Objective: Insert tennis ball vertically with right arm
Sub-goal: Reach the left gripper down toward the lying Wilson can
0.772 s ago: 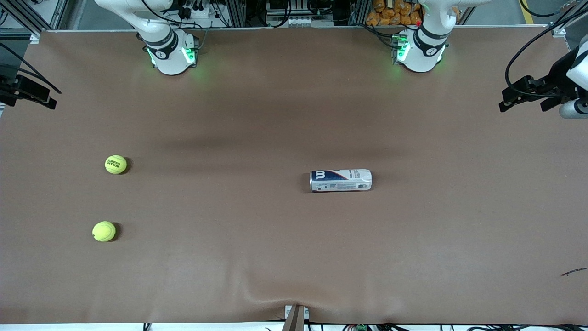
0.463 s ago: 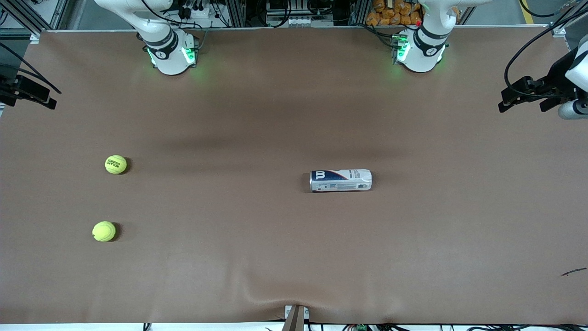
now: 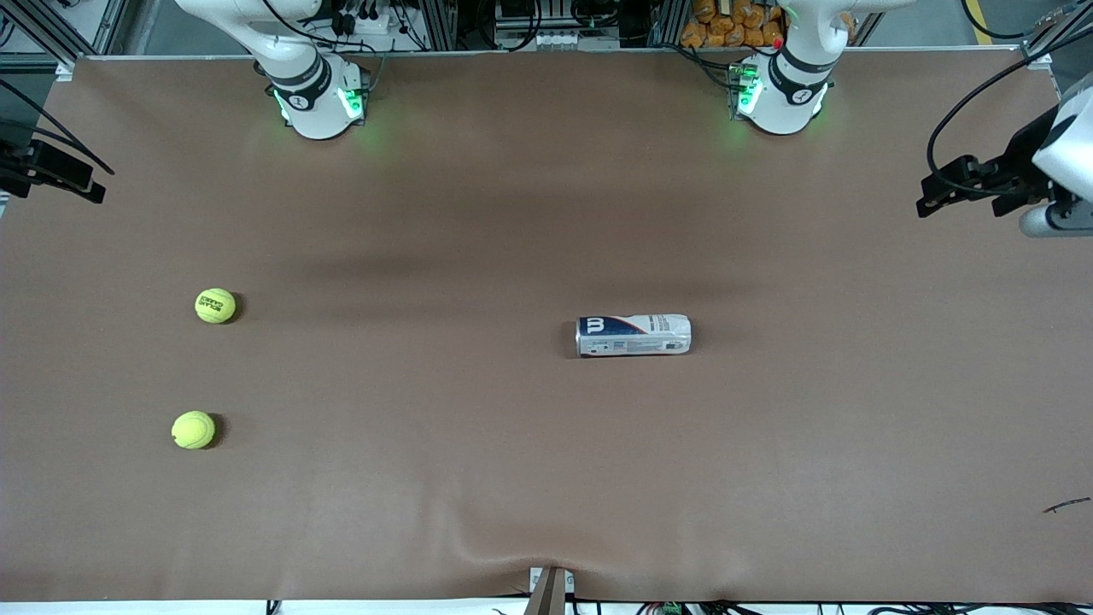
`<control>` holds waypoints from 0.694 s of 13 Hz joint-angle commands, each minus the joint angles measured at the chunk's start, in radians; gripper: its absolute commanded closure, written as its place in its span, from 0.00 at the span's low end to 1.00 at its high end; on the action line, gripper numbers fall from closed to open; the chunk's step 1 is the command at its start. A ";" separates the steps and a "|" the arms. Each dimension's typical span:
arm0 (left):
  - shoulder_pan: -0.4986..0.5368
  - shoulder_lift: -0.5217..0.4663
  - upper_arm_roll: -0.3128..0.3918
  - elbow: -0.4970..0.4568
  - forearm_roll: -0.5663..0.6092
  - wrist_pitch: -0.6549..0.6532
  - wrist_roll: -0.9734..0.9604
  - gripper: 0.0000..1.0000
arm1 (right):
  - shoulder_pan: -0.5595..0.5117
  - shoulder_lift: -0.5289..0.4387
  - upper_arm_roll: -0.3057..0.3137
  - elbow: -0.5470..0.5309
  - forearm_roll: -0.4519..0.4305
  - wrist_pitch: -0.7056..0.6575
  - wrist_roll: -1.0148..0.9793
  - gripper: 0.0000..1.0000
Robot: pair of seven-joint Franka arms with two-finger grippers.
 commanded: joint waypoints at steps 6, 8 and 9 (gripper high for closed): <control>-0.043 0.059 -0.059 0.005 0.015 -0.015 0.059 0.00 | -0.031 -0.011 0.012 -0.015 -0.004 0.003 -0.014 0.00; -0.069 0.110 -0.082 0.013 0.026 -0.008 0.081 0.00 | -0.031 -0.011 0.012 -0.018 -0.004 0.003 -0.014 0.00; -0.075 0.134 -0.096 0.013 0.023 -0.007 0.114 0.00 | -0.031 -0.012 0.012 -0.018 -0.004 0.003 -0.014 0.00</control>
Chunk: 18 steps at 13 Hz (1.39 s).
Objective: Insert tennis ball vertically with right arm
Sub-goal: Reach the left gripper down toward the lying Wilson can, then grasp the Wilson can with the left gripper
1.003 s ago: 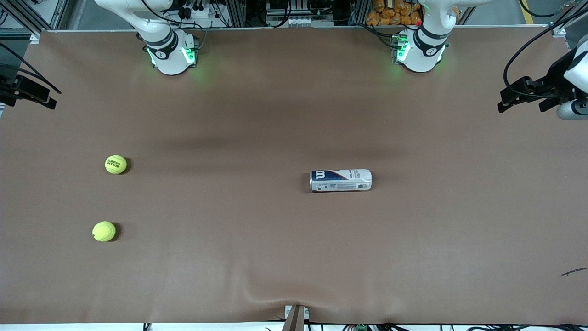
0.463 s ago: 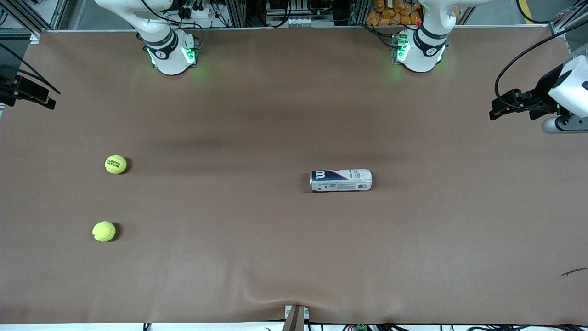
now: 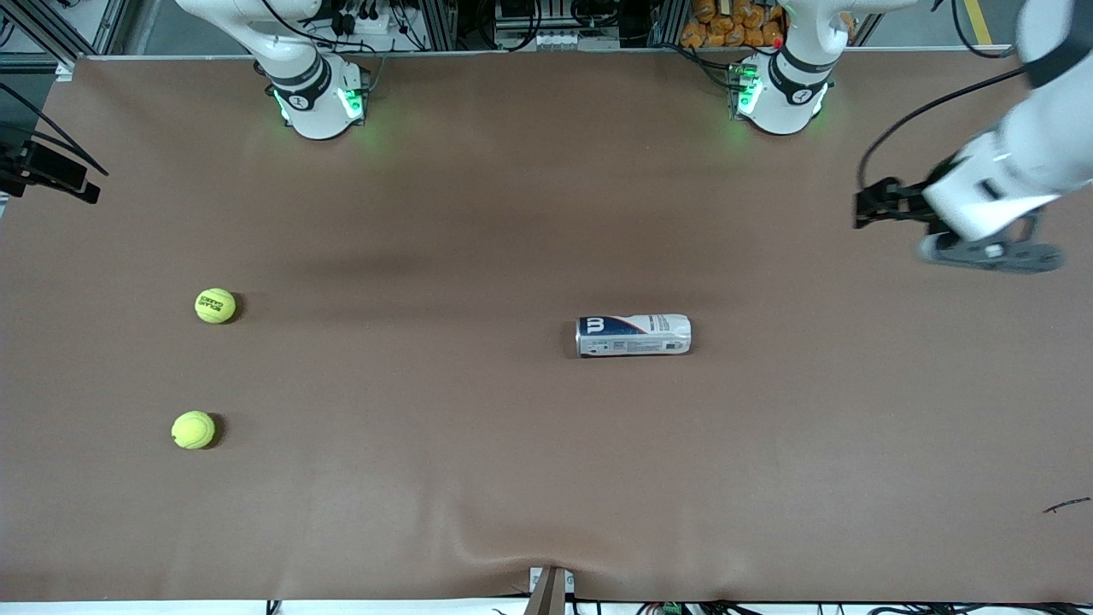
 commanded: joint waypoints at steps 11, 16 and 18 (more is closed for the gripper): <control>-0.278 0.334 -0.137 0.124 0.200 0.104 0.683 0.00 | -0.021 -0.011 0.013 -0.016 -0.003 0.003 -0.014 0.00; -0.323 0.445 -0.137 0.121 0.234 0.300 0.840 0.00 | -0.021 -0.009 0.013 -0.016 -0.003 0.003 -0.014 0.00; -0.353 0.491 -0.134 0.121 0.254 0.363 0.840 0.00 | -0.021 -0.009 0.013 -0.017 -0.004 0.003 -0.014 0.00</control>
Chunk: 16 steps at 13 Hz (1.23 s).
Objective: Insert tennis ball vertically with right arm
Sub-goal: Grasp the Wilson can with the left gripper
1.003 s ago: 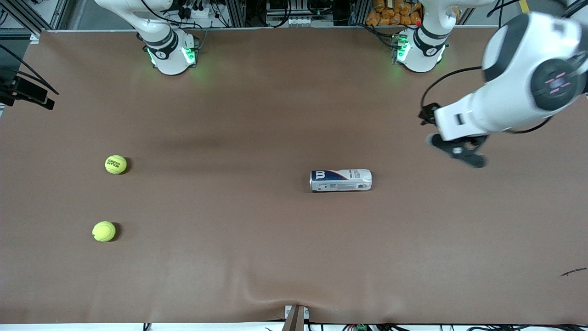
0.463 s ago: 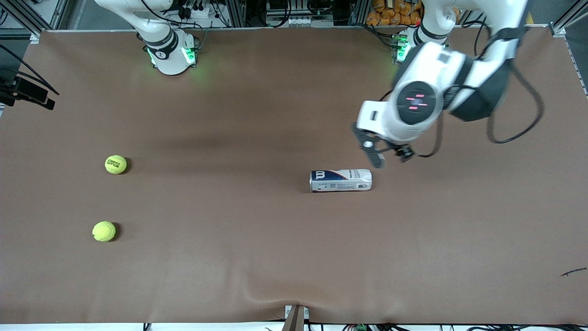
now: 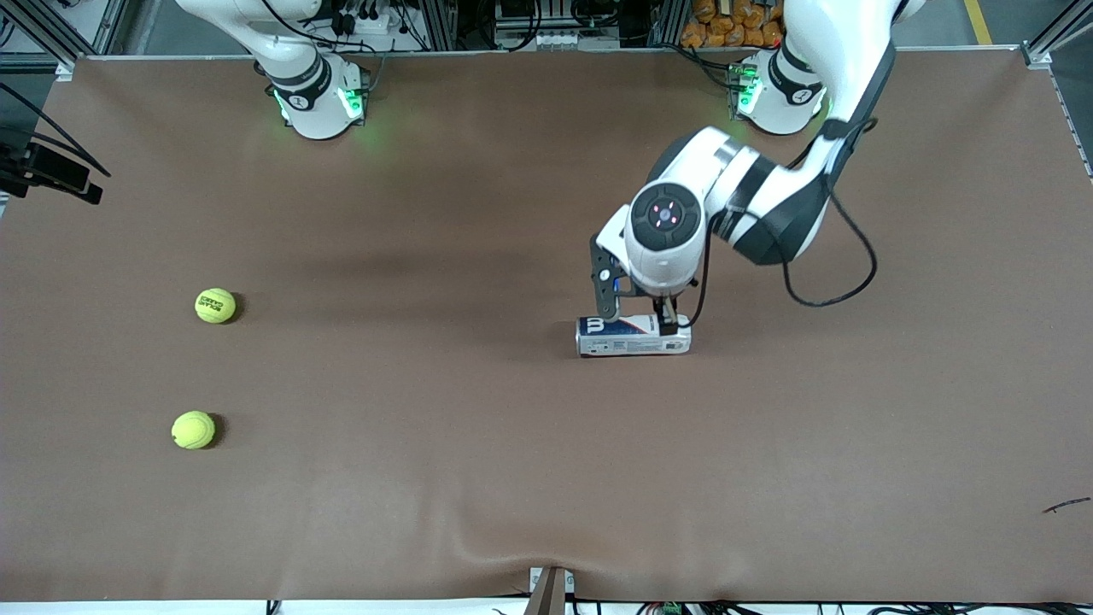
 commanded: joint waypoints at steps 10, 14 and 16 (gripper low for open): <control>-0.088 0.159 0.011 0.024 0.182 0.136 -0.080 0.00 | -0.023 -0.009 0.013 -0.017 -0.003 0.006 -0.014 0.00; -0.098 0.189 0.011 0.024 0.287 0.137 -0.156 0.00 | -0.023 -0.009 0.013 -0.027 -0.004 0.017 -0.014 0.00; -0.109 0.205 0.011 0.016 0.300 0.148 -0.156 0.00 | -0.024 -0.009 0.013 -0.029 -0.004 0.020 -0.014 0.00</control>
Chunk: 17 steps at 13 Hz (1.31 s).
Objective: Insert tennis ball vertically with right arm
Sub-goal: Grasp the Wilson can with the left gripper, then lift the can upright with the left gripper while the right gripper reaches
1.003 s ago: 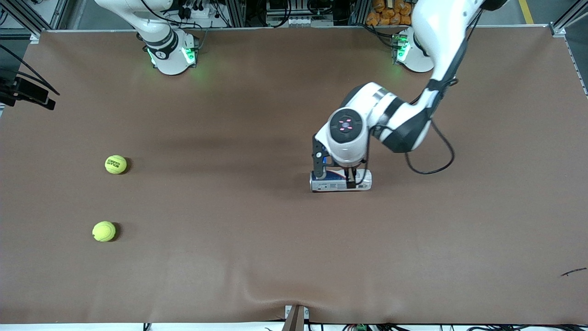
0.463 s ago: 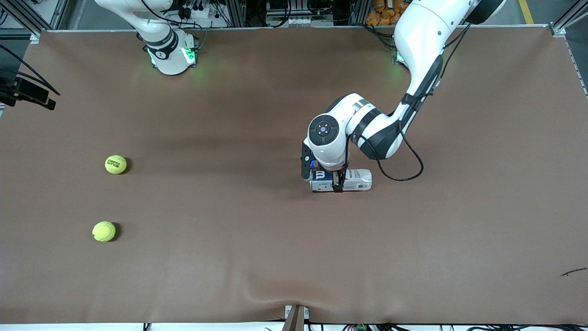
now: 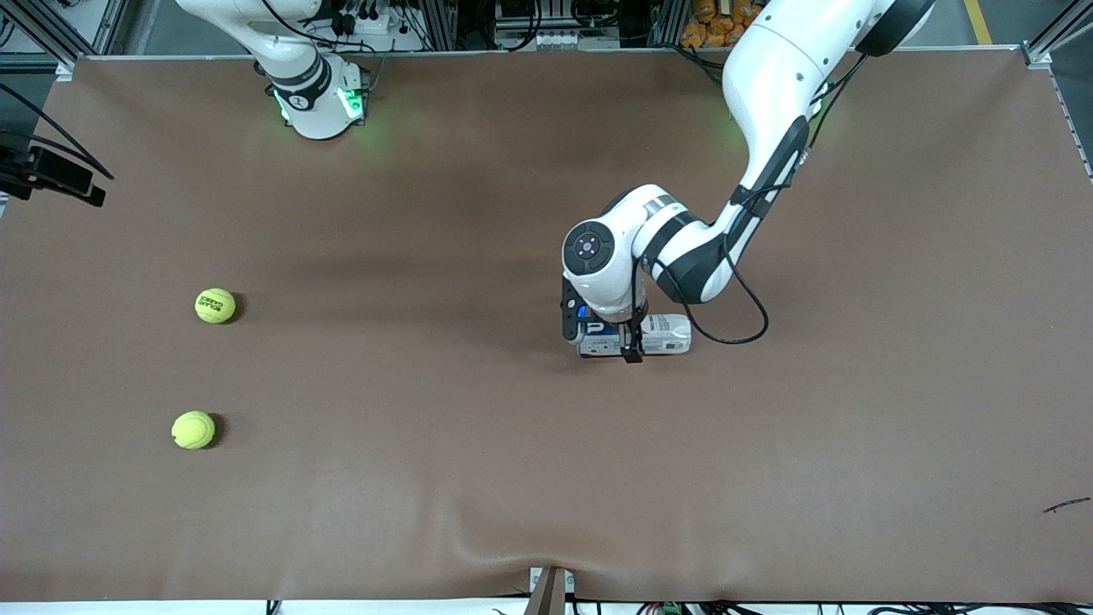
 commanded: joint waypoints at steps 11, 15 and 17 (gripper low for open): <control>-0.036 0.041 0.009 -0.078 0.122 0.127 -0.104 0.00 | -0.024 -0.012 0.013 -0.052 -0.004 0.046 -0.014 0.00; -0.038 0.055 0.009 -0.079 0.149 0.133 -0.127 0.00 | -0.024 -0.014 0.013 -0.064 -0.003 0.052 -0.014 0.00; -0.036 0.067 0.009 -0.081 0.149 0.147 -0.127 0.00 | -0.023 -0.015 0.013 -0.070 -0.004 0.055 -0.014 0.00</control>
